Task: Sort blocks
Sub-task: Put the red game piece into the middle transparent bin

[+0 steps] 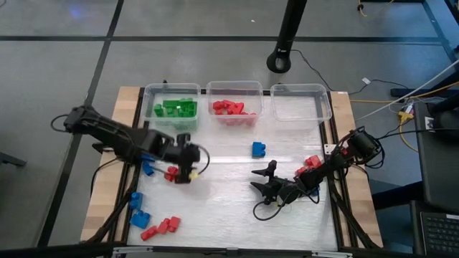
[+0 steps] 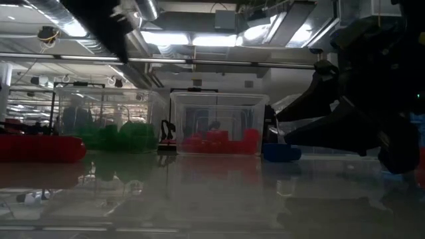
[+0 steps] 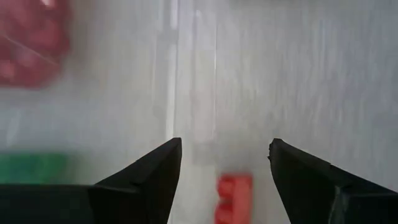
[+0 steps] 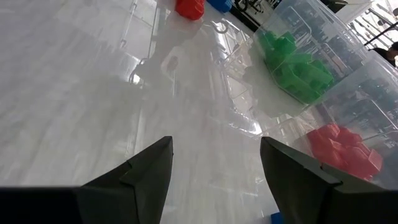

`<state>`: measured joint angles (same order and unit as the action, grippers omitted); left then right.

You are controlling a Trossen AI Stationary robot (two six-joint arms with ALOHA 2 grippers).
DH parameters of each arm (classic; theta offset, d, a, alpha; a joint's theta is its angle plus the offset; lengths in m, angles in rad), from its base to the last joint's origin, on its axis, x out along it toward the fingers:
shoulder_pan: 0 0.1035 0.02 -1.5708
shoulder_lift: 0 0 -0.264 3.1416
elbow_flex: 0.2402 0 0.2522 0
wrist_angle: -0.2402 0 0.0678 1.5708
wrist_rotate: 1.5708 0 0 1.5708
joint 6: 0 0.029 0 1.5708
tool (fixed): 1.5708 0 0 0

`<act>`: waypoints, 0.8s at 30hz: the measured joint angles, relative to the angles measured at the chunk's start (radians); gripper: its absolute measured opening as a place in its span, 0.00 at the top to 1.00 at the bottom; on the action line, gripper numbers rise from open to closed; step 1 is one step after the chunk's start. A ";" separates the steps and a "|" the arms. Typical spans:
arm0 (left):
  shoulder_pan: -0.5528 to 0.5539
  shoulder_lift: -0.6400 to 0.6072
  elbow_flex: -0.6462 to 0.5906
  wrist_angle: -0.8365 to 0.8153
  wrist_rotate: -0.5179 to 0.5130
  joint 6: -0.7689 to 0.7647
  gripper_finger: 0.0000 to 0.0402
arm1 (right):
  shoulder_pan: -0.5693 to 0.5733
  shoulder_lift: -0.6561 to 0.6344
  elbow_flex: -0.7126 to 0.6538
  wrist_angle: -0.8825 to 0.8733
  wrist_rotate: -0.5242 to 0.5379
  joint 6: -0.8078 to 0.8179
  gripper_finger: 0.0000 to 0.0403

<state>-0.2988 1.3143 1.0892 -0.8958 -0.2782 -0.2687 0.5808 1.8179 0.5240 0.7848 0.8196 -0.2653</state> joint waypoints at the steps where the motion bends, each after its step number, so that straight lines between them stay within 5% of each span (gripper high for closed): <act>1: -0.019 0.004 -0.020 -0.005 0.000 -0.018 0.43 | 0.000 0.000 0.000 0.000 0.000 0.000 0.40; 8: -0.066 0.005 -0.153 -0.007 0.010 -0.137 0.44 | -0.001 0.000 0.000 0.004 0.000 0.000 0.40; 24: -0.026 0.005 -0.375 0.212 0.115 -0.155 0.44 | -0.001 0.000 0.000 0.003 0.008 0.000 0.40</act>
<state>-0.3252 1.3193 0.7138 -0.6840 -0.1635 -0.4235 0.5800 1.8175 0.5240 0.7876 0.8274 -0.2653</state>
